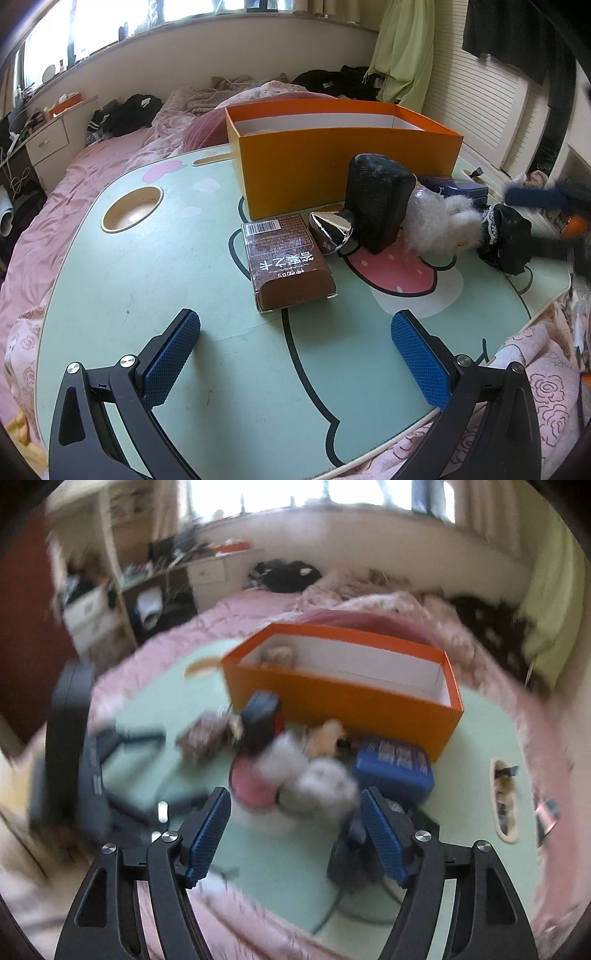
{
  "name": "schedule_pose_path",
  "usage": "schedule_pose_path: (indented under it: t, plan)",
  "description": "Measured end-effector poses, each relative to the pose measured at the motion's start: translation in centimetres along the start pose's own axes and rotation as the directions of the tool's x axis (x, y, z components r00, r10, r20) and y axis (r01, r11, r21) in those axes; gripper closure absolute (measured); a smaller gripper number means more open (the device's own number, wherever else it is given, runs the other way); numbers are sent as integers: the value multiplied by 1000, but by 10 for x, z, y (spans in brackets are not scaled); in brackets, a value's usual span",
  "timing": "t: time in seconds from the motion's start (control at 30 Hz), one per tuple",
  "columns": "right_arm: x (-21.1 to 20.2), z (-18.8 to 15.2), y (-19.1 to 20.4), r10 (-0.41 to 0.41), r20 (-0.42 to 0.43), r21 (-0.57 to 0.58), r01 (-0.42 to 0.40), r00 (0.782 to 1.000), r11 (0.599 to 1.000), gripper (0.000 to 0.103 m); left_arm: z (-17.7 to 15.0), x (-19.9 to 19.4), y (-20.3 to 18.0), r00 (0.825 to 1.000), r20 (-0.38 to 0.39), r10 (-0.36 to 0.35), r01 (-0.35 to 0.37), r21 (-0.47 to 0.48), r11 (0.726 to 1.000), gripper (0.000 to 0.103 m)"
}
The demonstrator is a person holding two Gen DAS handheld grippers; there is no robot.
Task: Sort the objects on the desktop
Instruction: 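Lift the plastic bag out and drop it beside the white fluffy item, right gripper, then reach into the orange box and grasp the beige fluffy item with the left gripper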
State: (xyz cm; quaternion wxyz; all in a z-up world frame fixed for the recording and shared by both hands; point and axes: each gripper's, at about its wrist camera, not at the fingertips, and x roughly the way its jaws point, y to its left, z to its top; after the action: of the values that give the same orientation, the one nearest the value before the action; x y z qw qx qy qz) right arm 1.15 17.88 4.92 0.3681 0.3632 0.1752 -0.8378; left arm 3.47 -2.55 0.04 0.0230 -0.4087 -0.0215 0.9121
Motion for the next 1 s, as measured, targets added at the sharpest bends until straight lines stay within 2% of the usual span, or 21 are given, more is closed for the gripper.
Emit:
schedule_pose_path:
  t: [0.13, 0.3, 0.37, 0.43, 0.5, 0.6, 1.0]
  plan:
    - [6, -30, 13, -17, -20, -97, 15, 1000, 995, 30, 0, 0, 0, 1000, 0, 0, 0, 0, 1000, 0]
    - [11, -44, -3, -16, 11, 21, 16, 1000, 1000, 29, 0, 0, 0, 1000, 0, 0, 0, 0, 1000, 0]
    - [15, -49, -2, -55, 31, 19, 55, 998, 998, 22, 0, 0, 0, 1000, 0, 0, 0, 0, 1000, 0]
    - [18, -51, -8, -48, 55, 60, 45, 997, 997, 15, 0, 0, 0, 1000, 0, 0, 0, 0, 1000, 0]
    - [21, -52, -14, -71, 53, 87, 66, 996, 994, 12, 0, 0, 0, 1000, 0, 1, -1, 0, 1000, 0]
    - [23, -50, -17, -117, 51, 86, 112, 992, 990, 11, 0, 0, 0, 1000, 0, 1, -1, 0, 1000, 0]
    - [22, -53, -19, -102, 69, 74, 97, 992, 992, 8, 0, 0, 0, 1000, 1, 1, -1, -1, 1000, 0]
